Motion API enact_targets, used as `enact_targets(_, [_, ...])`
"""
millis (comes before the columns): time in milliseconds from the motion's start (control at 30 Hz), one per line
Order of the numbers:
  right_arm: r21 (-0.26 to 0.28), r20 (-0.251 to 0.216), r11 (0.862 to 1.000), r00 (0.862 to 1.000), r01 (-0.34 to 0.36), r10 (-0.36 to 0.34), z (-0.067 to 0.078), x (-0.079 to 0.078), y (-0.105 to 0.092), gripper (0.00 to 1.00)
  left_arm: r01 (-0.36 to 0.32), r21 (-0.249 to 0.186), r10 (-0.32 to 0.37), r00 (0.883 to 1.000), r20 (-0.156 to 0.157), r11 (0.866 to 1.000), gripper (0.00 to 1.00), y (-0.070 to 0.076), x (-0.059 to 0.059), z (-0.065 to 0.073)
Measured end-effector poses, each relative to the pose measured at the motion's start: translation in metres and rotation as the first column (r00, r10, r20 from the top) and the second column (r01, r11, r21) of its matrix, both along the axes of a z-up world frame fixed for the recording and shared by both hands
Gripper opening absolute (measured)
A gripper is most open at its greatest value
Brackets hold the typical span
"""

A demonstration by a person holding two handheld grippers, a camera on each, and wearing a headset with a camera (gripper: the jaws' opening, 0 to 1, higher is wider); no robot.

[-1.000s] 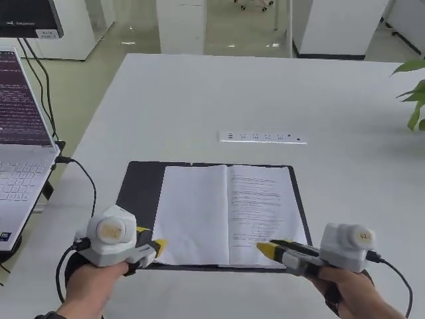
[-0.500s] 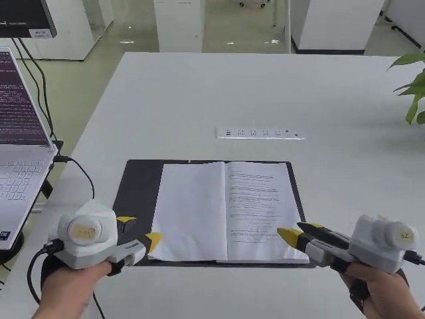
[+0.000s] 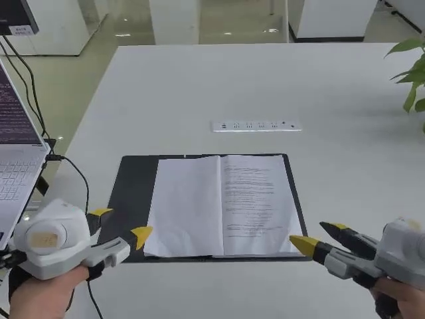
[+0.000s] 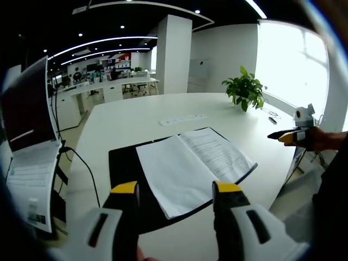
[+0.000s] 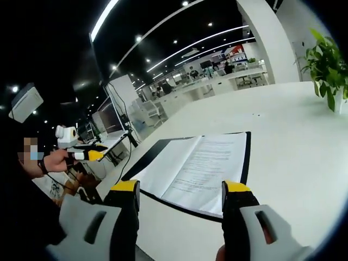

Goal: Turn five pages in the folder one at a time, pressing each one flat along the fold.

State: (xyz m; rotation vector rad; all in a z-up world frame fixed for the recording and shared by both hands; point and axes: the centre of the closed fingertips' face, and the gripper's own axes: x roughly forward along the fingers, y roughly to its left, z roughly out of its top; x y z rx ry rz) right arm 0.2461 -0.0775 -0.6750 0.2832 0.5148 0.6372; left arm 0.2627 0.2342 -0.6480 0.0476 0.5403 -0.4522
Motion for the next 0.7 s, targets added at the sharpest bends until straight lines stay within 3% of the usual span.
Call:
enact_targets(133, [-0.014, -0.010, 1.000, 1.000, -0.010, 0.010, -0.003, -0.006, 0.001, 0.64, -0.020, -0.020, 0.020, 1.000, 0.011, 1.000, 0.60, 0.001, -0.006, 0.008])
enact_targets(267, [-0.014, -0.014, 1.000, 1.000, -0.018, 0.017, -0.004, -0.007, 0.001, 0.66, -0.033, -0.014, 0.033, 0.999, 0.008, 0.999, 0.65, 0.005, -0.009, 0.006])
enact_targets(333, [-0.017, -0.013, 1.000, 1.000, -0.022, 0.022, -0.004, -0.007, 0.001, 0.68, -0.038, -0.039, 0.038, 0.999, 0.012, 0.999, 0.68, 0.004, -0.011, 0.009])
enact_targets(700, [-0.013, -0.007, 1.000, 1.000, -0.027, 0.027, 0.000, -0.006, -0.002, 0.71, -0.044, -0.030, 0.044, 0.999, -0.020, 0.999, 0.72, -0.003, -0.018, 0.004])
